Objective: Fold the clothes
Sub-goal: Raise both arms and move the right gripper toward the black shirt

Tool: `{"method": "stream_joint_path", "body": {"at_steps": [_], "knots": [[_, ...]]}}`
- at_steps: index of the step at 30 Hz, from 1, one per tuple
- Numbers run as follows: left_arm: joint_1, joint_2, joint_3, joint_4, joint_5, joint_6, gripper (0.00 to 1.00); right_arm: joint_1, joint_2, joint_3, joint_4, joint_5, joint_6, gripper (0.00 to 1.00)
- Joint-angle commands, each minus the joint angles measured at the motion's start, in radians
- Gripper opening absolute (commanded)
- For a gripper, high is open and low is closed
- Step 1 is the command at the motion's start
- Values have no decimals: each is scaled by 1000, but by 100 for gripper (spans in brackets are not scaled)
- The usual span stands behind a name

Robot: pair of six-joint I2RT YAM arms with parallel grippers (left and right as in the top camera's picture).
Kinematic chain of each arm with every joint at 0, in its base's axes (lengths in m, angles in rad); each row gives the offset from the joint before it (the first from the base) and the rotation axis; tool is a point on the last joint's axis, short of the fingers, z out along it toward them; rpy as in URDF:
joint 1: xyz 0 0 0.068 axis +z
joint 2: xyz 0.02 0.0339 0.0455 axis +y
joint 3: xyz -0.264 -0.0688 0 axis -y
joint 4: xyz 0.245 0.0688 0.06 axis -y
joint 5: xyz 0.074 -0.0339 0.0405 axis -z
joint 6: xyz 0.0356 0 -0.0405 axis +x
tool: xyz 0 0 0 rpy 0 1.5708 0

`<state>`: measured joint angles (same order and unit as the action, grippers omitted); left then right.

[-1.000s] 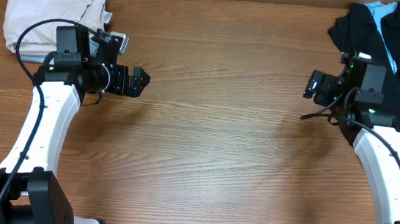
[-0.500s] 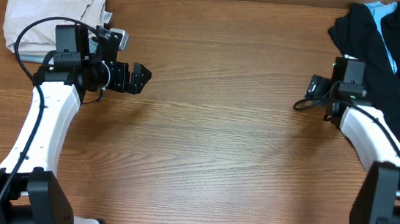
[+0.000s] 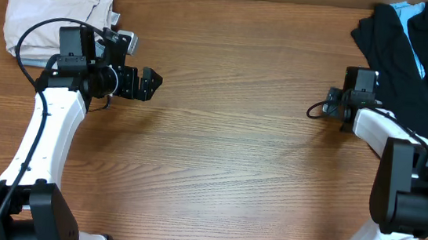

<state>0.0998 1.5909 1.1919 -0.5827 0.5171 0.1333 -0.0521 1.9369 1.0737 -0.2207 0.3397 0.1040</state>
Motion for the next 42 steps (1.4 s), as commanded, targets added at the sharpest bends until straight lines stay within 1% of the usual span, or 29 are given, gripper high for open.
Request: {"method": "stream_joint_path", "body": {"at_steps": [1, 3, 5, 6, 7, 10, 14, 15, 16, 17, 24, 26, 30, 32, 33, 35, 37, 39, 42], "knots": [[5, 2, 18, 4, 19, -7, 100, -6, 33, 21, 6, 26, 3, 77], [5, 2, 18, 4, 19, -7, 100, -6, 40, 21, 6, 26, 4, 70], [5, 2, 18, 4, 19, -7, 100, -6, 47, 21, 6, 26, 4, 58], [5, 2, 18, 4, 19, -7, 100, -6, 51, 21, 6, 26, 4, 48], [5, 2, 18, 4, 19, -7, 100, -6, 55, 20, 6, 26, 4, 41], [5, 2, 18, 4, 19, -7, 100, -7, 55, 20, 8, 26, 5, 32], [5, 2, 18, 8, 19, -7, 100, -7, 55, 21, 10, 26, 16, 23], [5, 2, 18, 11, 19, -7, 100, -7, 55, 21, 10, 26, 27, 19], [5, 2, 18, 12, 19, -7, 100, -7, 55, 21, 10, 26, 27, 9], [5, 2, 18, 13, 19, -7, 100, -7, 55, 21, 10, 26, 27, 4], [5, 2, 18, 16, 19, -7, 99, -7, 38, 21, -11, 23, 31, 4], [5, 2, 18, 19, 18, -6, 96, -7, -8, 22, -26, 13, 35, 4], [5, 2, 18, 33, 19, -7, 95, -7, -118, 22, -48, -51, 34, 4], [5, 2, 18, 42, 19, -7, 93, -7, -216, 22, -75, -131, 34, 4], [5, 2, 18, 48, 18, -6, 91, -7, -261, 22, -89, -176, 34, 4], [5, 2, 18, 52, 8, -7, 89, -2, -330, 22, -108, -241, 34, 4], [5, 2, 18, 59, -3, -7, 88, 29, -414, 22, -138, -307, 33, 4], [5, 2, 18, 64, -3, -7, 88, 65, -454, 22, -159, -335, 33, 4], [5, 2, 18, 72, -3, -7, 89, 179, -502, 22, -211, -354, 34, 4]]}}
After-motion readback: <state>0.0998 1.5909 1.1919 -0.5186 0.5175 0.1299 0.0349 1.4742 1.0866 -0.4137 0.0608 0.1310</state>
